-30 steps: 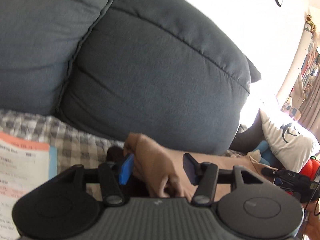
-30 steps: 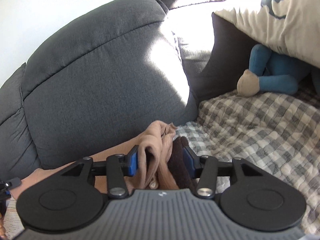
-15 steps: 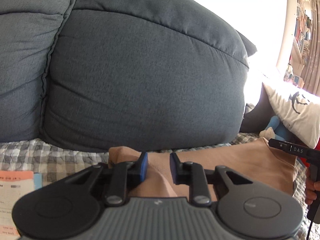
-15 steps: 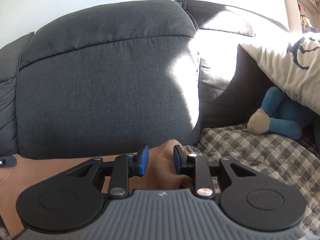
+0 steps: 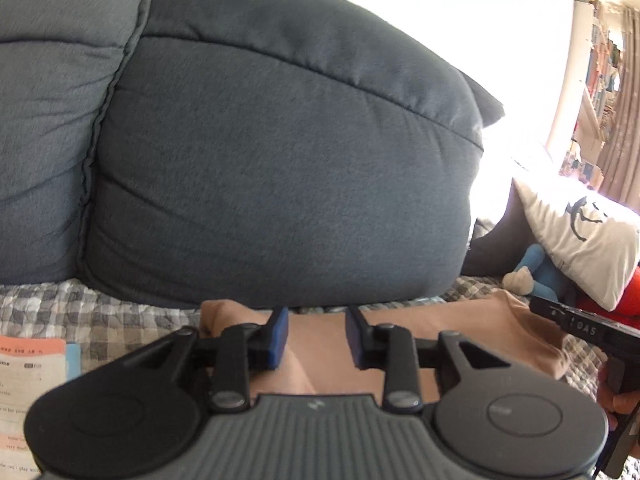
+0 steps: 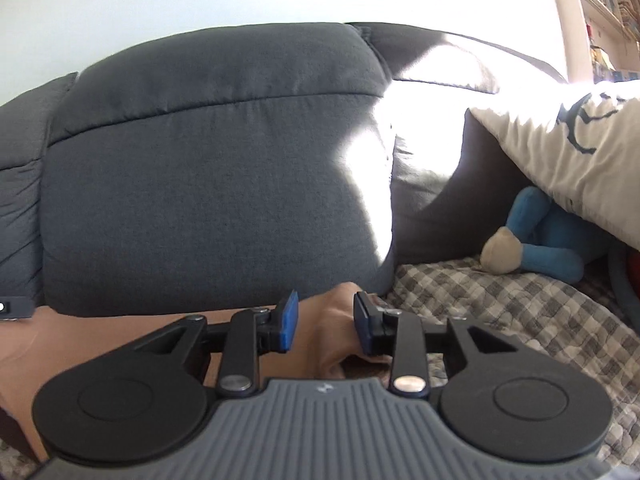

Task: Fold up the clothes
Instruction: 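Lower the folded top onto the dark spotted blanket with both tools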

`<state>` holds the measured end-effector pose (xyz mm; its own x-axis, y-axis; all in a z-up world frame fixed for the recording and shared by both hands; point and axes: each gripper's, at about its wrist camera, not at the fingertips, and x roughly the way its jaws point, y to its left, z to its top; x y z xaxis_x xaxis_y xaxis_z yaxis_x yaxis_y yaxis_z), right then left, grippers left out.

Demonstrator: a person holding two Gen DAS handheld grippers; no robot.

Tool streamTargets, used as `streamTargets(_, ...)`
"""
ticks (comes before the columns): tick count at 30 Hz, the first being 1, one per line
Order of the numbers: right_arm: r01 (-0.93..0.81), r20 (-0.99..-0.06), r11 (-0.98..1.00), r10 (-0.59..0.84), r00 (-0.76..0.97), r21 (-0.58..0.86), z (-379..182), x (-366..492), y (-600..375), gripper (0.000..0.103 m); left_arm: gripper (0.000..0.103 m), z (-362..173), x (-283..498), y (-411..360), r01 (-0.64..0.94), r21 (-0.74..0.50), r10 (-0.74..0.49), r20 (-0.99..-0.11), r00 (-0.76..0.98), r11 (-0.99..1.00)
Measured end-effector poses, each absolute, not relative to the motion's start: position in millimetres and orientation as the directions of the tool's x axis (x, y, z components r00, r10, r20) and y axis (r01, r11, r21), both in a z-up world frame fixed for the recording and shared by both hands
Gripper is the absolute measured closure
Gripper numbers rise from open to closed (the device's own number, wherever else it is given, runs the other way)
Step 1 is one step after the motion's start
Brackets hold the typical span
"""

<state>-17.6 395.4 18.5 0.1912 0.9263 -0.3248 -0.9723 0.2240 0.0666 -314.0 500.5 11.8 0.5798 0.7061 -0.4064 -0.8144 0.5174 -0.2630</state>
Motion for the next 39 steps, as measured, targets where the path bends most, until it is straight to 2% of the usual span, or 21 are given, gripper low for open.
streamTargets(3,-0.991,-0.335,0.128,0.936,0.111,0.028,13.1,-52.8,400.4,0.067,0.059,12.3,-295.5,485.5,-0.798,-0.199,0.693,-0.406,0.595,0.569)
streamTargets(9,-0.999,-0.387,0.027,0.921,0.039,-0.038,-11.6,-100.7,411.0,0.067,0.059,-9.5,-278.9,475.5,-0.809,-0.092,0.709,-0.431,0.558,0.581)
streamTargets(12,-0.997,-0.376,0.051,0.924,0.069,-0.059,-18.3,-92.8,409.4,0.068,0.064,-18.2,-287.2,473.5,-0.836,-0.020,0.754,-0.420,0.505,0.549)
streamTargets(13,-0.996,-0.373,0.065,0.924,0.085,-0.066,-17.6,-87.2,408.3,0.068,0.072,-19.8,-292.0,473.8,-0.839,-0.010,0.761,-0.415,0.498,0.543)
streamTargets(14,-0.994,-0.370,0.082,0.923,0.104,-0.076,-16.2,-80.5,407.3,0.068,0.076,-20.8,-297.2,474.8,-0.839,-0.012,0.762,-0.412,0.499,0.543)
streamTargets(17,-0.984,-0.357,0.139,0.919,0.170,-0.111,-12.9,-60.3,399.1,0.068,0.079,-22.5,-307.2,476.6,-0.835,-0.021,0.759,-0.406,0.510,0.550)
streamTargets(18,-0.982,-0.353,0.150,0.918,0.181,-0.114,-12.5,-52.4,396.7,0.074,0.079,-22.9,-308.2,476.4,-0.834,-0.018,0.759,-0.403,0.510,0.551)
streamTargets(19,-0.983,-0.354,0.148,0.919,0.176,-0.105,-11.9,-44.5,394.2,0.082,0.079,-23.0,-308.9,475.9,-0.837,-0.011,0.764,-0.401,0.505,0.548)
streamTargets(21,-0.982,-0.345,0.169,0.920,0.187,-0.080,-8.3,-33.5,387.4,0.088,0.079,-23.5,-310.6,475.4,-0.843,-0.004,0.772,-0.400,0.495,0.538)
streamTargets(24,-0.982,-0.353,0.188,0.921,0.165,0.032,-1.6,-19.5,378.5,0.088,0.079,-19.5,-311.0,476.1,-0.845,-0.029,0.761,-0.417,0.496,0.535)
streamTargets(26,-0.979,-0.360,0.193,0.920,0.156,0.069,2.5,-17.2,374.7,0.088,0.070,-13.4,-307.1,476.2,-0.845,-0.040,0.752,-0.435,0.495,0.533)
streamTargets(28,-0.977,-0.361,0.204,0.917,0.167,0.066,5.8,-19.7,371.2,0.081,0.059,-6.9,-304.1,474.3,-0.850,-0.059,0.744,-0.454,0.491,0.524)
streamTargets(30,-0.970,-0.363,0.232,0.912,0.192,0.068,8.7,-20.0,366.8,0.068,0.052,-0.5,-301.2,472.4,-0.854,-0.078,0.735,-0.471,0.487,0.515)
streamTargets(32,-0.968,-0.384,0.228,0.908,0.171,0.107,11.8,-17.3,361.4,0.064,0.043,5.9,-298.3,469.7,-0.858,-0.101,0.726,-0.490,0.483,0.503)
streamTargets(36,-0.961,-0.403,0.231,0.902,0.152,0.155,19.2,-18.5,347.7,0.053,0.042,16.8,-290.3,459.5,-0.864,-0.161,0.691,-0.539,0.482,0.477)
streamTargets(39,-0.953,-0.422,0.245,0.894,0.152,0.176,25.2,-21.0,338.5,0.045,0.036,23.2,-282.0,448.5,-0.874,-0.145,0.684,-0.568,0.456,0.463)
